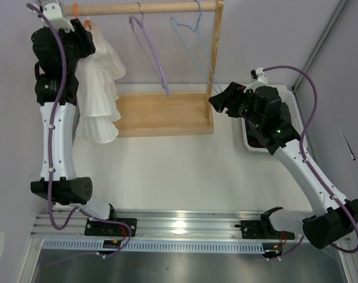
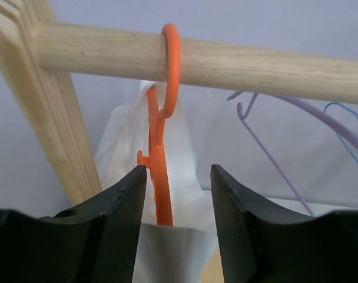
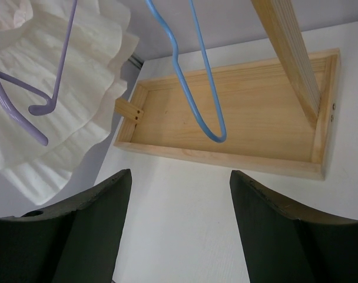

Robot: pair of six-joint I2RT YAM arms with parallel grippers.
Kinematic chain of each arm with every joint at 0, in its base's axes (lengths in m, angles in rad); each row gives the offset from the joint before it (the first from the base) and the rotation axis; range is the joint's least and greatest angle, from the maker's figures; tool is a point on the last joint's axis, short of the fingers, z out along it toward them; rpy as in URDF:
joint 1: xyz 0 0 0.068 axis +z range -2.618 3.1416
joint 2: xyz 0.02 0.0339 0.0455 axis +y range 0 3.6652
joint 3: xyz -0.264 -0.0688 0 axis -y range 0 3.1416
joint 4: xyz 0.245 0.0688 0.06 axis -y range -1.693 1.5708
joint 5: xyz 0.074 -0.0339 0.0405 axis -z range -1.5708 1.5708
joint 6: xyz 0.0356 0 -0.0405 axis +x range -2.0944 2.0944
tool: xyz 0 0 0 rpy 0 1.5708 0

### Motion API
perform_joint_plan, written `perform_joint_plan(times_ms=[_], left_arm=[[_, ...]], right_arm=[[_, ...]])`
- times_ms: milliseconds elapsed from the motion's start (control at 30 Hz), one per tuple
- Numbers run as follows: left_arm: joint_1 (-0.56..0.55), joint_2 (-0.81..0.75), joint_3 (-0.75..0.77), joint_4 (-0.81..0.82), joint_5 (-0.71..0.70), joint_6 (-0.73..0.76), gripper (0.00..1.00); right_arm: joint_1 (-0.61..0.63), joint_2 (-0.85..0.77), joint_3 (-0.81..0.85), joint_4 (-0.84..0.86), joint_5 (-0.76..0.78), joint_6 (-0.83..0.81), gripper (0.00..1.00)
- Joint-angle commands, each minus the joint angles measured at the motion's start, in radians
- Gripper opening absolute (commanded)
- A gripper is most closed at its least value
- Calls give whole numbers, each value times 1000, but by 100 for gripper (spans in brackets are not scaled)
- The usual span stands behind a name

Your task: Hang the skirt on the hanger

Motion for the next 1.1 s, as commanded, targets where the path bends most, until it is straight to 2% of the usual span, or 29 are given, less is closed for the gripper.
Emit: perform_joint_plan(times_ms=[0, 233, 367, 467, 500, 567, 600, 667, 700, 767, 800, 900, 1067], left_arm=[[8, -108, -10, -23, 21, -23, 56], [8, -214, 2, -121, 155, -72, 62], [5, -252, 19, -196, 328, -155, 65], [-73, -355, -117, -161, 367, -171, 71], [-132, -395, -271, -131, 355, -169, 71], [-185, -513, -371, -62, 333, -177, 72], [-228, -548, -516, -46, 330, -183, 72], [-274, -639, -609, -6, 330, -201, 72], [-324, -668, -754, 10, 325, -207, 71], [-378, -746, -847, 57, 306, -218, 71], [-421, -771, -961, 75, 290, -224, 70], [-452, -832, -1078, 106, 279, -244, 70], [-452, -871, -1130, 80, 266, -215, 71]], right_arm=[[-11, -43, 6, -6, 15, -15, 74], [-11, -57, 27, -52, 21, -21, 78], [-16, -65, 44, -118, 38, -38, 82], [-17, -92, 32, -141, 52, -47, 87], [-19, -99, 24, -149, 70, -51, 89], [-20, -117, 15, -178, 89, -52, 91], [-19, -122, 3, -184, 93, -55, 92], [-19, -131, -11, -203, 97, -49, 92], [-19, -146, -23, -201, 104, -44, 92], [-19, -166, -75, -186, 104, -29, 93], [-19, -181, -92, -180, 107, -23, 94], [-17, -194, -132, -177, 115, -12, 94], [-19, -218, -175, -181, 153, -12, 93]])
